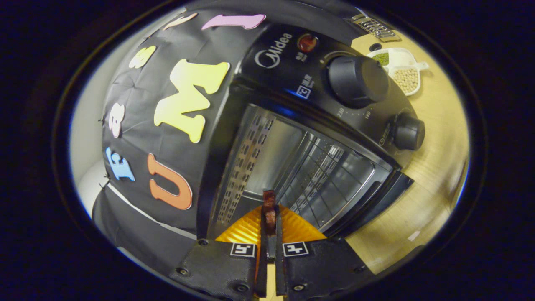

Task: Open the toaster oven, put the food inside, and close the toaster oven door.

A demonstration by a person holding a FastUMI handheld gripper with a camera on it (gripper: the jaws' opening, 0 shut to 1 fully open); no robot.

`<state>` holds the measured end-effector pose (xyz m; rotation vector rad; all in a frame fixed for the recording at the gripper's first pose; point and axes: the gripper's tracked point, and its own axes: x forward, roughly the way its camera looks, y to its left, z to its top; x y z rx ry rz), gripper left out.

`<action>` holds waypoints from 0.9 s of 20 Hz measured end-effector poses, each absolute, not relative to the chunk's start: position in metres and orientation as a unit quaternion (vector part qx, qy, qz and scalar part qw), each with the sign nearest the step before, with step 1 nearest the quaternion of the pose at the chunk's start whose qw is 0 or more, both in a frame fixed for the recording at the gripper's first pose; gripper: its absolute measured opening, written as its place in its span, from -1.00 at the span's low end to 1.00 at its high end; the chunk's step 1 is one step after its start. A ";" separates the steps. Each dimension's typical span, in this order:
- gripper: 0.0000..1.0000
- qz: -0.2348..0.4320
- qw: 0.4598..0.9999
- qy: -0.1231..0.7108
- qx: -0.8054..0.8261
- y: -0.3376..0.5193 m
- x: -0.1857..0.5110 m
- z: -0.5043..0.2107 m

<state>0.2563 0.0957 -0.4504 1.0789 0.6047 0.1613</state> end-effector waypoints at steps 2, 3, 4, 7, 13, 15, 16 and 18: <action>-0.76 0.066 0.813 0.294 0.497 0.096 0.258 -0.463; -0.75 0.064 0.809 0.296 0.504 0.095 0.259 -0.463; -0.74 0.059 0.811 0.298 0.500 0.094 0.260 -0.464; -0.48 0.029 0.835 0.307 0.456 0.084 0.261 -0.476; 0.17 0.015 0.877 0.309 0.367 0.070 0.260 -0.473; 0.41 0.012 0.888 0.307 0.342 0.066 0.260 -0.471; 0.49 0.010 0.895 0.306 0.324 0.063 0.259 -0.469; 0.58 0.017 0.914 0.297 0.275 0.063 0.252 -0.457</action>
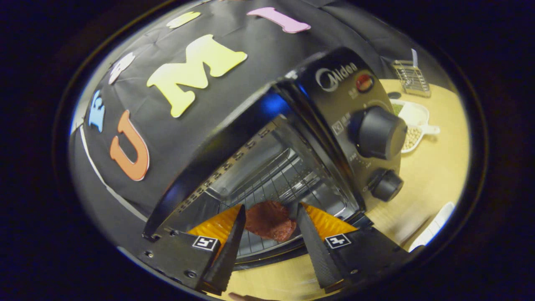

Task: Open the toaster oven, put the food inside, and close the toaster oven door.

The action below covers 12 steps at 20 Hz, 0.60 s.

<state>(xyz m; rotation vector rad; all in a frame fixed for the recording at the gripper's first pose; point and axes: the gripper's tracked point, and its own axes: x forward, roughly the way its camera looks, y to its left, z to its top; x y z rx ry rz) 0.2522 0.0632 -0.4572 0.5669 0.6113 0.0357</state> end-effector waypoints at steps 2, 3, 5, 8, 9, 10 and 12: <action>0.64 0.019 0.935 0.281 0.214 0.063 0.243 -0.444; 0.70 0.021 0.943 0.274 0.188 0.064 0.236 -0.437; 0.82 0.028 0.953 0.262 0.152 0.068 0.219 -0.423; 0.85 0.037 0.961 0.252 0.108 0.076 0.187 -0.400; 0.85 0.037 0.962 0.251 0.100 0.076 0.175 -0.395; 0.86 0.037 0.963 0.249 0.098 0.077 0.163 -0.390; 0.86 0.032 0.964 0.245 0.094 0.076 0.142 -0.380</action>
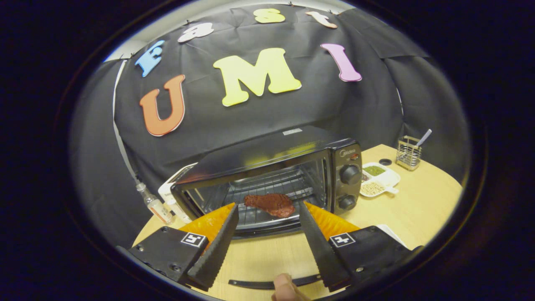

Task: Open the toaster oven, put the food inside, and close the toaster oven door.

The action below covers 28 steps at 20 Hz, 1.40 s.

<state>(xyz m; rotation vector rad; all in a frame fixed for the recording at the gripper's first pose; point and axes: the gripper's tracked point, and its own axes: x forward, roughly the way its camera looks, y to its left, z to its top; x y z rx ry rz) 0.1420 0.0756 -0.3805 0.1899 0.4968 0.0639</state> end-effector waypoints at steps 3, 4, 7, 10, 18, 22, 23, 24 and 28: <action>0.98 0.037 0.966 0.247 0.063 0.078 0.111 -0.376; 0.98 0.041 0.967 0.244 0.061 0.081 0.102 -0.375; 0.98 0.050 0.967 0.249 0.035 0.088 0.072 -0.379; 0.98 0.059 0.965 0.256 -0.002 0.093 0.046 -0.388; 0.98 0.048 0.931 0.362 -0.016 0.083 0.005 -0.462; 0.99 0.046 0.916 0.397 -0.029 0.081 0.011 -0.485; 0.99 0.043 0.912 0.407 -0.035 0.079 0.010 -0.490; 0.99 0.042 0.909 0.413 -0.036 0.079 0.011 -0.495; 0.99 0.039 0.909 0.412 -0.036 0.076 0.020 -0.502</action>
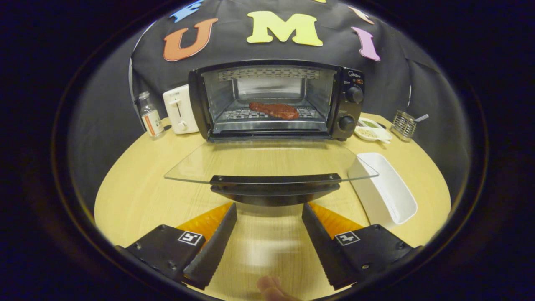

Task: Open the toaster oven, put the food inside, and close the toaster oven door.

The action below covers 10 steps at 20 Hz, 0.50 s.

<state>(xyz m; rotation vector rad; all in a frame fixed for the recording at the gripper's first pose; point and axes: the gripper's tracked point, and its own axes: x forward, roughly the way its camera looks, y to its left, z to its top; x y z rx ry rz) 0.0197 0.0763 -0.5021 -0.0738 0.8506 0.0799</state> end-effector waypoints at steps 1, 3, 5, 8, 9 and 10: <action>0.99 0.038 0.910 0.412 -0.034 0.077 0.021 -0.504; 0.99 0.040 0.910 0.411 -0.029 0.080 0.025 -0.504; 0.99 0.052 0.913 0.402 -0.035 0.086 0.032 -0.500; 1.00 0.057 0.925 0.371 -0.058 0.087 0.051 -0.489; 0.99 0.060 0.928 0.361 -0.062 0.089 0.058 -0.484; 0.99 0.062 0.932 0.352 -0.064 0.090 0.066 -0.477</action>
